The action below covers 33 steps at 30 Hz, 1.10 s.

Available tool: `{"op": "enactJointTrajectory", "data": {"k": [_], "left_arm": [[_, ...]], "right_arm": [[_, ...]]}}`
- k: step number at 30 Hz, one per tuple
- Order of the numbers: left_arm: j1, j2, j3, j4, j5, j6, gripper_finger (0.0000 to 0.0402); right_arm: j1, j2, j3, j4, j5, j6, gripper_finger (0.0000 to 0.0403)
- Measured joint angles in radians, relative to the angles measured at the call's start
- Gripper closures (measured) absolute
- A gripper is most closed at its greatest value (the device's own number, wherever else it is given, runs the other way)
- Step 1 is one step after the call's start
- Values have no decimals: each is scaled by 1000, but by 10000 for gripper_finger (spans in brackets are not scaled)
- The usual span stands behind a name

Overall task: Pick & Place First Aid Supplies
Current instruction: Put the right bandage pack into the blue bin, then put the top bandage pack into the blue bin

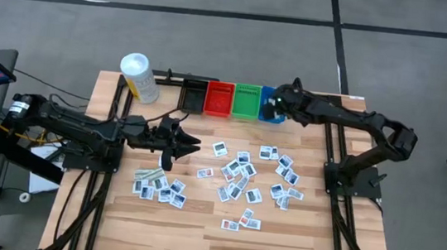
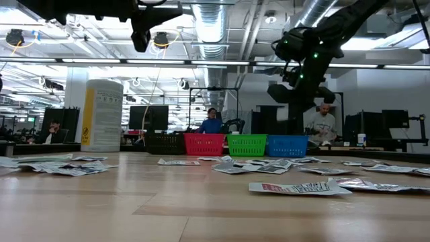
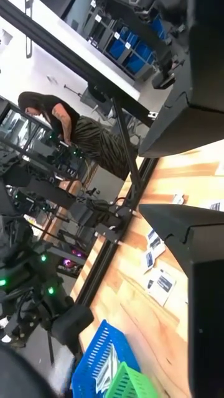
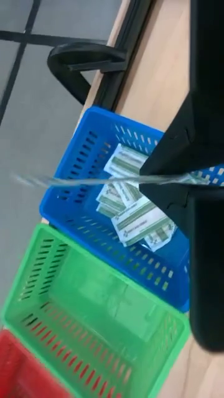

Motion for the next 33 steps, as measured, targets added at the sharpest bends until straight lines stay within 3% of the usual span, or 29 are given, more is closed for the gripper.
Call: {"op": "enactJointTrajectory", "data": {"k": [13,19,24,33], "left_arm": [[-2,0,0,-2,-4,-25,270],[-2,0,-5,-83,-35,60,270],[-2,0,-69,-250,-110,53,270],[-16,0,-188,-627,-146,-235,270]], "right_arm": [[38,17,0,-32,4,12,244],[117,-59,0,-45,35,4,239],[212,-122,0,-38,61,-41,249],[366,-134,0,-37,59,-128,257]]}}
